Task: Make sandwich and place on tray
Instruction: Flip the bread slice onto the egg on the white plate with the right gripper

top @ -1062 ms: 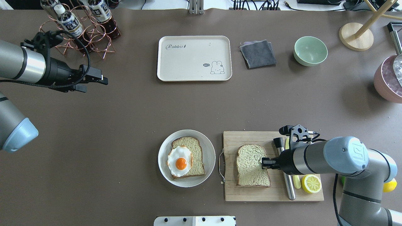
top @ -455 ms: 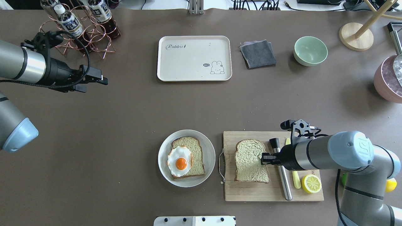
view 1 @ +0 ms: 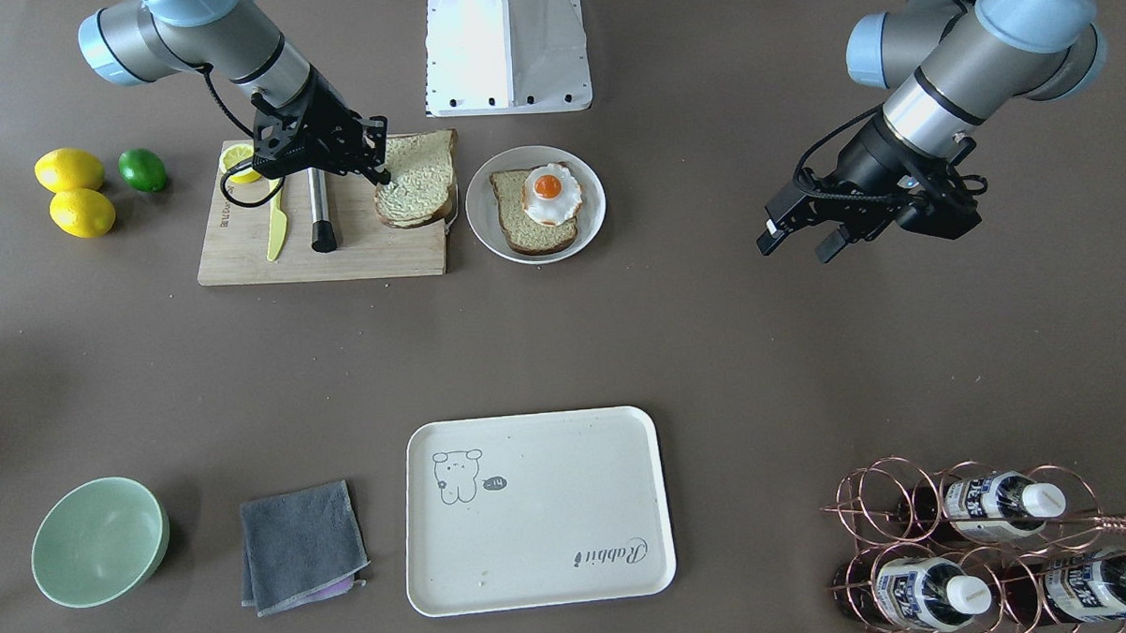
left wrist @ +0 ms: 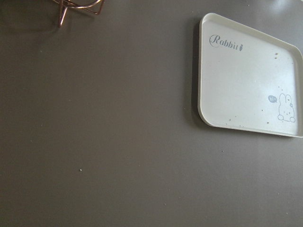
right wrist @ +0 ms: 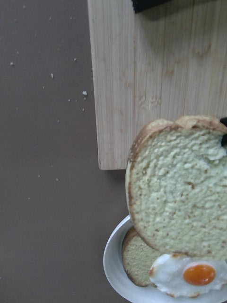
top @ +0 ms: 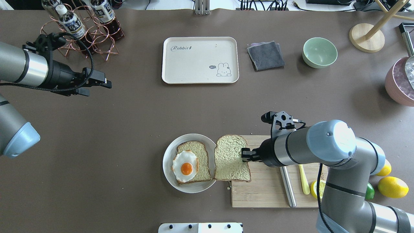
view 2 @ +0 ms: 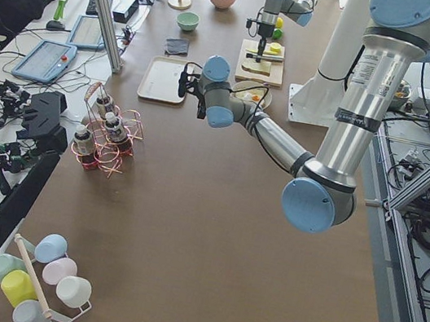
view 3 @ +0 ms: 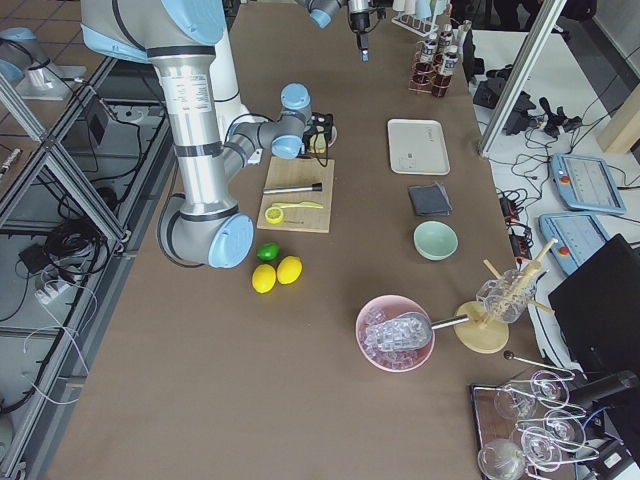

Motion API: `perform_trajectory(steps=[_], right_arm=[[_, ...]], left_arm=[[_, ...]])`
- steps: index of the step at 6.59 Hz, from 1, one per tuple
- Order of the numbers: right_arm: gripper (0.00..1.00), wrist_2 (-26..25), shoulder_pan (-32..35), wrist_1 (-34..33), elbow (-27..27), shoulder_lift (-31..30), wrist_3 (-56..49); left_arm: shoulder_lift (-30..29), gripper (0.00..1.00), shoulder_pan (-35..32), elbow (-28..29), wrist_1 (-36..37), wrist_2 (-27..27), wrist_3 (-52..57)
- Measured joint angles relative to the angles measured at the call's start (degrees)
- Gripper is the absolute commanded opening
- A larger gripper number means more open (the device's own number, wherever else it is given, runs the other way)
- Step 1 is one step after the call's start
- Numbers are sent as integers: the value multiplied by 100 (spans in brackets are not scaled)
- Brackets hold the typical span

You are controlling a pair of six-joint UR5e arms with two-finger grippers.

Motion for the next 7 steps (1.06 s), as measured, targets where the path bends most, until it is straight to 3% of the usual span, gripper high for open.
perform_trajectory(steps=[2, 6, 7], right_arm=[[0, -404, -267, -871, -278, 952, -24], [0, -1030, -563, -972, -1244, 1696, -134], [89, -1088, -592, -966, -1335, 1717, -209]], left_arm=[[3, 98, 177, -3, -3, 259, -6], [3, 98, 312, 57, -11, 442, -1], [3, 98, 314, 76, -15, 444, 0]])
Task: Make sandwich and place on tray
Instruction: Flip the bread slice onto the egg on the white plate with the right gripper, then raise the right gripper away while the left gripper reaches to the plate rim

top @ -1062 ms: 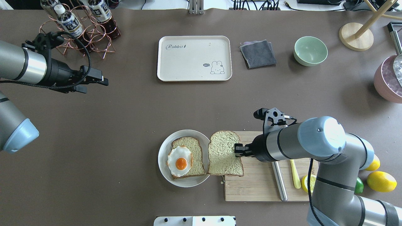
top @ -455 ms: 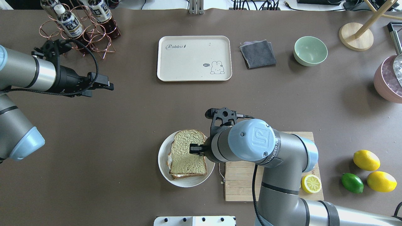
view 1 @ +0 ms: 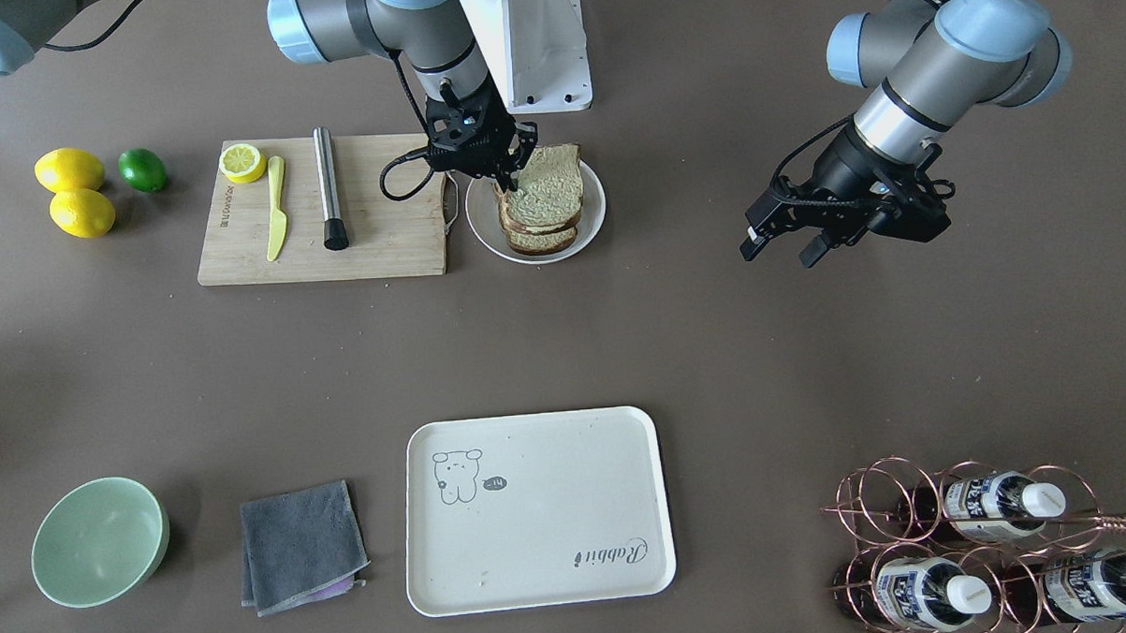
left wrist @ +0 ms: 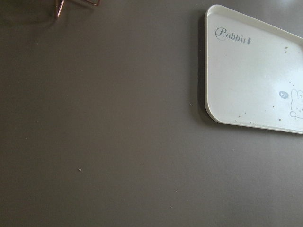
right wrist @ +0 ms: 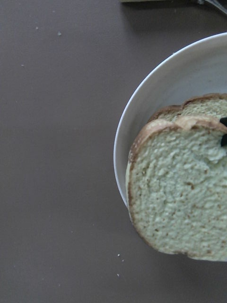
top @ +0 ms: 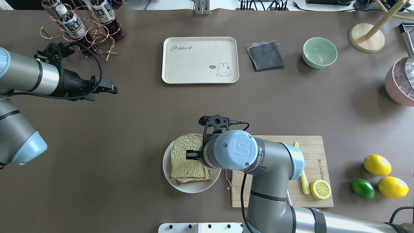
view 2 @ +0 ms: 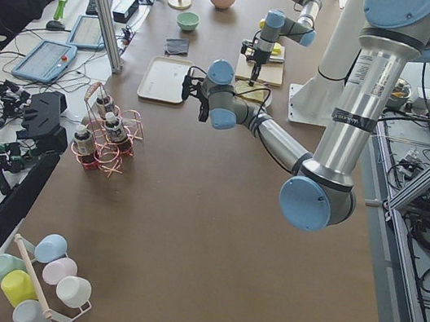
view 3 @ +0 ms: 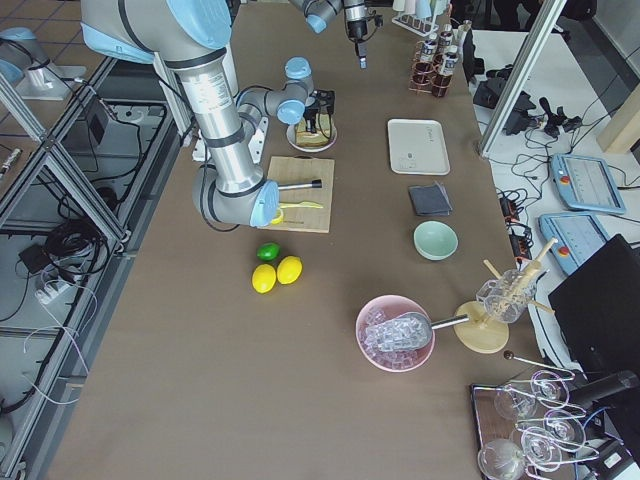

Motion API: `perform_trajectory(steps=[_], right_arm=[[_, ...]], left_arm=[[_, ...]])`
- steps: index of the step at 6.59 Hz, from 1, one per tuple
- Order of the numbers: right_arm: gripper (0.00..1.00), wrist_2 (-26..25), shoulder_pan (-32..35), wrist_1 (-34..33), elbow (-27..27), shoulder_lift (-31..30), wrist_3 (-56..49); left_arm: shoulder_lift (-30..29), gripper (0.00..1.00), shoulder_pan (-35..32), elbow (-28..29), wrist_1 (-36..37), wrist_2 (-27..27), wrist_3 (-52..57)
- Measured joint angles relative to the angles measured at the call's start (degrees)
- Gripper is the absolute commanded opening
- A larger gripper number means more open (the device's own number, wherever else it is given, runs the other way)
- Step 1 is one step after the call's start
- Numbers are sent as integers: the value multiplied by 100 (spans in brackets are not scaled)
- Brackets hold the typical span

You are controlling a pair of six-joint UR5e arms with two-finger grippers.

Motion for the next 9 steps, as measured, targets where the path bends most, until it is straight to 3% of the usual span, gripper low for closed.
perform_trajectory(steps=[1, 4, 6, 8, 9], right_arm=[[100, -19, -17, 5, -49, -1, -71], [100, 92, 119, 4, 309, -110, -50], [100, 883, 750, -35, 1073, -424, -46], [100, 1816, 1477, -17, 1602, -674, -46], [100, 2258, 1860, 5, 1697, -764, -50]], left_arm=[[-1, 98, 4, 4, 0, 0, 0], [-37, 98, 29, -19, -9, 3, -8], [-21, 95, 338, -49, -236, 215, -159], [-18, 75, 1024, -128, -358, 773, -427], [-23, 62, 1564, -184, -373, 1320, -531]])
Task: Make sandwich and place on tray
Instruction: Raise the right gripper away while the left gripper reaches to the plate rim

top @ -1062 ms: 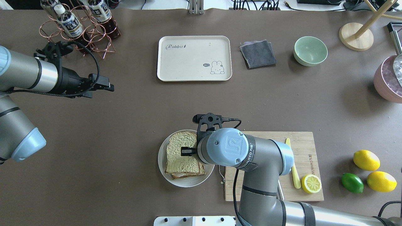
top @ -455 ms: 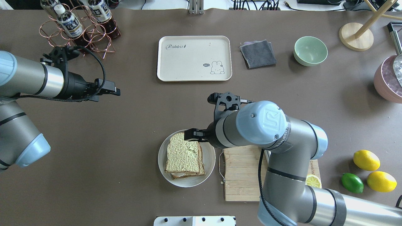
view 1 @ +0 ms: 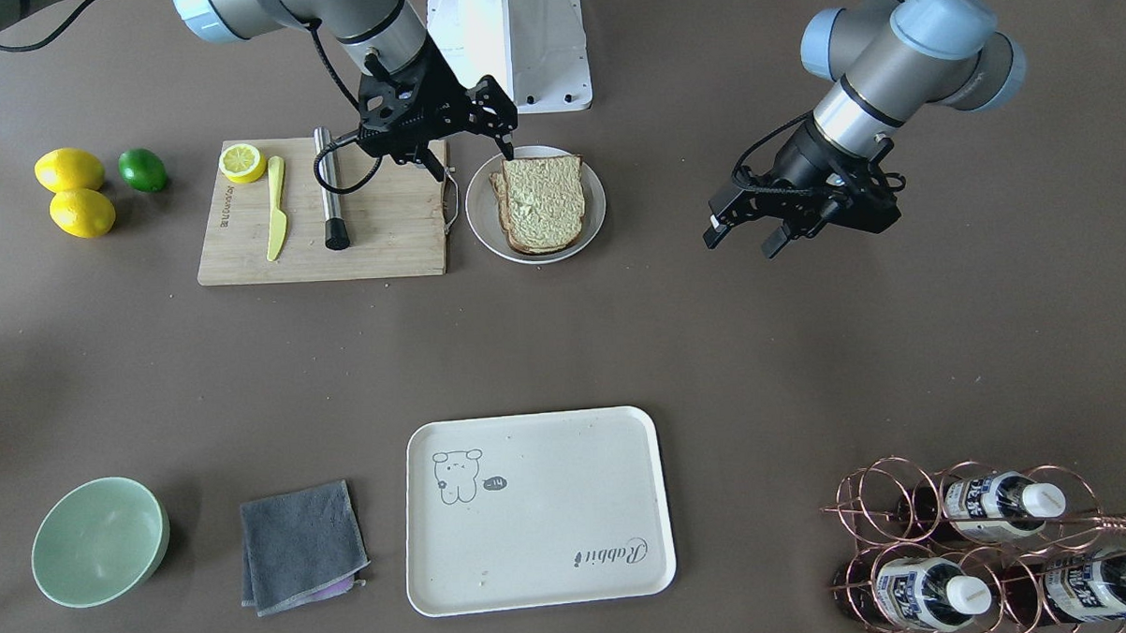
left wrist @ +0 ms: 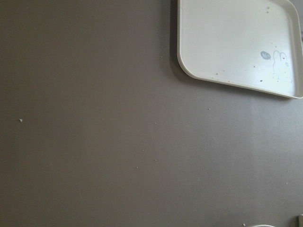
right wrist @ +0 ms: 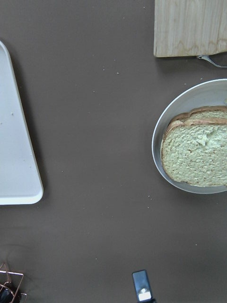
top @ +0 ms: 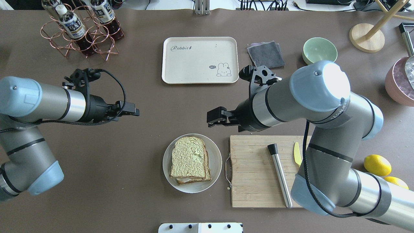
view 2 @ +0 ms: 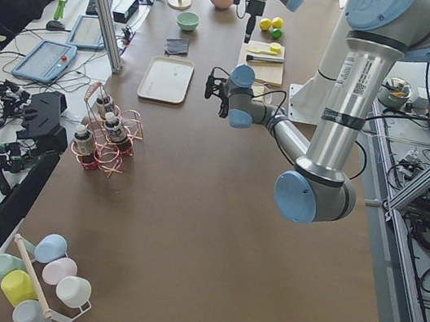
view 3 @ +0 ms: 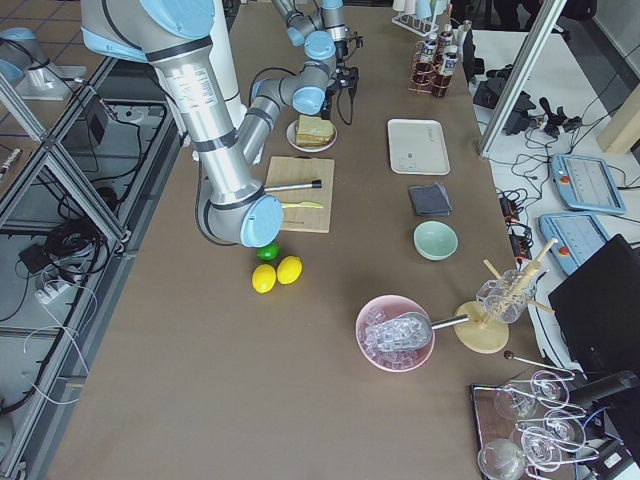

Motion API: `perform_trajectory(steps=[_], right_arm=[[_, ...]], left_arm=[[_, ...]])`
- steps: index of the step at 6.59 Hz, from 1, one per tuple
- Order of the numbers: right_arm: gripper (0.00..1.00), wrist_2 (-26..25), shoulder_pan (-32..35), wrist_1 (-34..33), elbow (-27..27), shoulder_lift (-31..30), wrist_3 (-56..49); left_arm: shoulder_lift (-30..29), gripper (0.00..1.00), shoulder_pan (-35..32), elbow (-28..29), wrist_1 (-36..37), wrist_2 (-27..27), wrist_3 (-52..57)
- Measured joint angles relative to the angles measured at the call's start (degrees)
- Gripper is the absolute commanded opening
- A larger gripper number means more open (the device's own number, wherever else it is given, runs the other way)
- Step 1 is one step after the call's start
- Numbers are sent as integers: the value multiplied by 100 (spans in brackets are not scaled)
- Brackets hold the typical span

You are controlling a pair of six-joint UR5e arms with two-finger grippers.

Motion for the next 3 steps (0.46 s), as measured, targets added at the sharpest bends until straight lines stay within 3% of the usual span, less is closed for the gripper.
perform_trajectory(steps=[1, 2, 3], right_arm=[[100, 392, 350, 16, 28, -103, -22], [100, 631, 592, 24, 26, -193, -58], [100, 719, 714, 28, 17, -241, -87]], left_arm=[[-15, 45, 527, -33, -22, 563, -175], [-32, 38, 962, -61, -46, 1013, -350], [-45, 38, 1271, -68, -55, 1301, -447]])
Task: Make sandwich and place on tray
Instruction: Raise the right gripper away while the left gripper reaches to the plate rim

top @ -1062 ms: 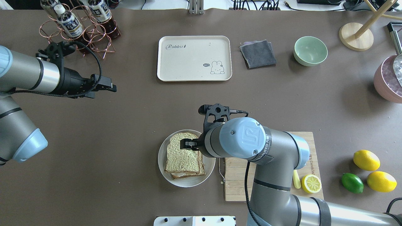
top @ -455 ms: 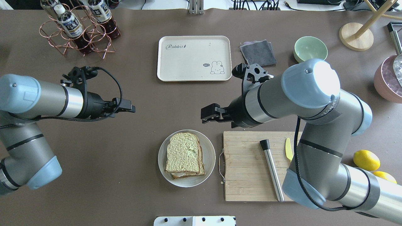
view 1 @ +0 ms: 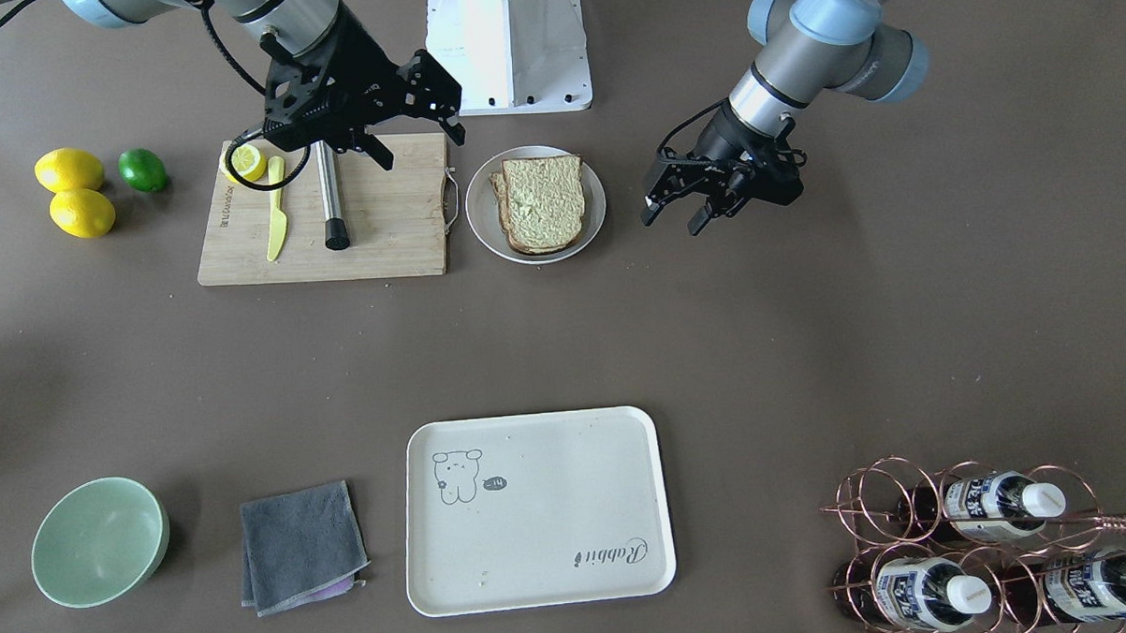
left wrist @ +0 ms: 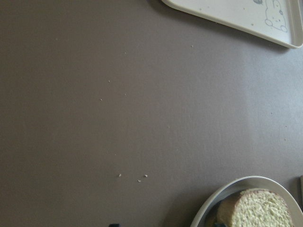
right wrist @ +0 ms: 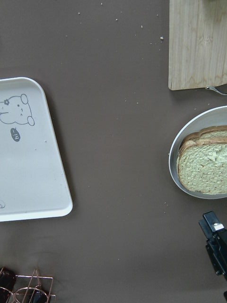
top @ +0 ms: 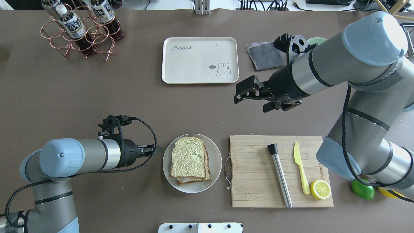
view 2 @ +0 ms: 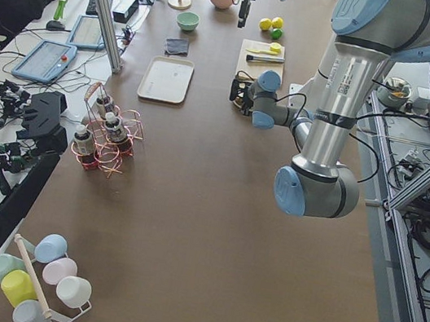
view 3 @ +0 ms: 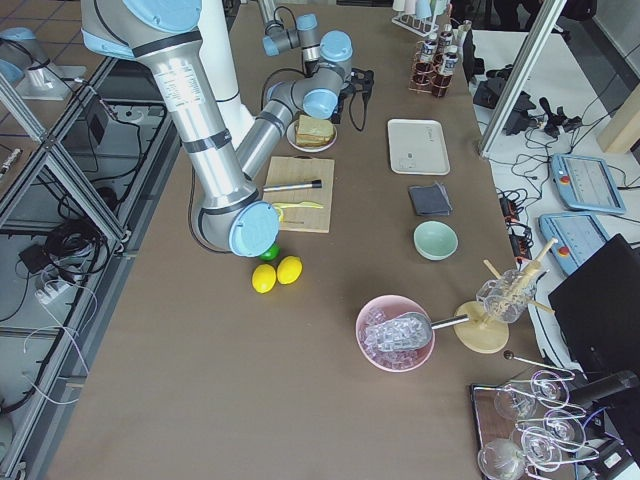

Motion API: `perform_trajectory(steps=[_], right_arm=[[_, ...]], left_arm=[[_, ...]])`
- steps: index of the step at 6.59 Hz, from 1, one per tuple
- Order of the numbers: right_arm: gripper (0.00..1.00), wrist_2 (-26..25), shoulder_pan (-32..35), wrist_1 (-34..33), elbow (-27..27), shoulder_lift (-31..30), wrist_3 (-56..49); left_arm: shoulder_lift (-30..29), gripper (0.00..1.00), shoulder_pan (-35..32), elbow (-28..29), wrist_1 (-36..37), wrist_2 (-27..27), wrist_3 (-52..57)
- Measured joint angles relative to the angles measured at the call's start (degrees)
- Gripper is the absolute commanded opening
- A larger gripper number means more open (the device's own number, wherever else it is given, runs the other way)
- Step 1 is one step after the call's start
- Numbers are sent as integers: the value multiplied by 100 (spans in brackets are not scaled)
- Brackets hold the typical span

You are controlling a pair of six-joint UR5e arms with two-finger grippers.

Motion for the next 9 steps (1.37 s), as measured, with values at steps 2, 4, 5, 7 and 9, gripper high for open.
perform_trajectory(steps=[2, 4, 5, 7, 9], right_arm=[[100, 16, 72, 1, -19, -55, -20], [100, -29, 77, 1, -38, -65, -22], [100, -37, 75, 2, -51, -66, -22], [100, -39, 66, 4, -83, -63, -22], [100, -44, 63, 7, -88, -63, -22]], left_arm=[[-29, 38, 334, 47, -5, 204, -62], [-72, 38, 566, 148, -8, 435, -75], [-72, 34, 643, 184, -11, 508, -76], [-80, 5, 677, 255, -14, 546, -79], [-104, 0, 681, 265, -12, 571, -83]])
